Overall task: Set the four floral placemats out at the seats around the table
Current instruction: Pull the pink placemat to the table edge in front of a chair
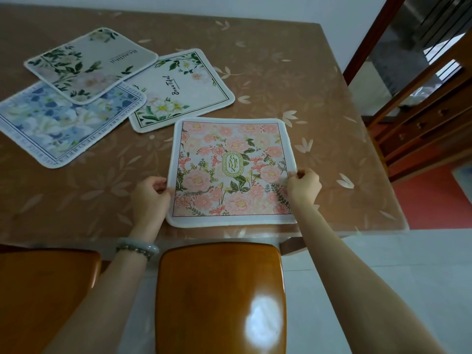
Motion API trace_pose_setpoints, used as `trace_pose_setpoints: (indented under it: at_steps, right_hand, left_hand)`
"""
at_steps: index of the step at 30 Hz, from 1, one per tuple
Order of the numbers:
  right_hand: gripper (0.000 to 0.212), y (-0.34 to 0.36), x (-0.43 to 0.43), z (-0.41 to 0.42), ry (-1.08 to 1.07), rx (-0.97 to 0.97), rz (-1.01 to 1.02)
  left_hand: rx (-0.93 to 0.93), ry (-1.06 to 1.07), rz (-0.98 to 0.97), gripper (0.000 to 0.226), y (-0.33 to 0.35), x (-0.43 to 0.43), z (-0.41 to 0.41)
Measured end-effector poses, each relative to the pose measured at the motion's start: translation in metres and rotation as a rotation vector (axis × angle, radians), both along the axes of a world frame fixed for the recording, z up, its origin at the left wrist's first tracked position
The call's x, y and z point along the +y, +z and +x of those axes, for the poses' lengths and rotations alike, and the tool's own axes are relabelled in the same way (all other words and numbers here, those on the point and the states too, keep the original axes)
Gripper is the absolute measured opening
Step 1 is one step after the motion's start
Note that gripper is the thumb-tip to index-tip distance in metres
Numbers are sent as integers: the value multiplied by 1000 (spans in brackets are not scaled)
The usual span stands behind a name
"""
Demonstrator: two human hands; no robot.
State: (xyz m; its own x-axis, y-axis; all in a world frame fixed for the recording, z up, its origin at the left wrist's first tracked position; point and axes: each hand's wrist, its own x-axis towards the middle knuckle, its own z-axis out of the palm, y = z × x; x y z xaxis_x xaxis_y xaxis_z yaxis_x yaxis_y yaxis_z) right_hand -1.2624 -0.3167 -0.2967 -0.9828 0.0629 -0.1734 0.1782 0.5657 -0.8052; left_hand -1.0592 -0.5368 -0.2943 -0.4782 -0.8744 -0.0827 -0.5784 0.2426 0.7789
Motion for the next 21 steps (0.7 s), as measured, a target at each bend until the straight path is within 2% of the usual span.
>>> trace_pose_setpoints:
  at_steps: [5,8,10,11,15,18,21]
  right_hand:
    - [5,-1,3,0,42,1,41]
    - [30,1,1,1,60,-28,80]
    - [53,5,-4,-3,118,4,210]
    - [58,8,-8,-8,174,55,282]
    - [51,20,-37,-43,510,268,362]
    - [52,17,-66,-70,771,350,455]
    - [52,6,-93,-89,984,365,579]
  left_hand:
    - [-23,5,-14,22,-3,3,0]
    - [-88,-24,-39,23,-2,-1,-2]
    - [-211,-107,-154,32,-2,-7,-10]
    - [-248,-155,-212,38,-2,-11,-17]
    - [-243,-377,-392,54,12,-35,-60]
    - [-368,-596,-557,64,8,-50,-93]
    - [-420,-735,-549,60,-8,-48,-119]
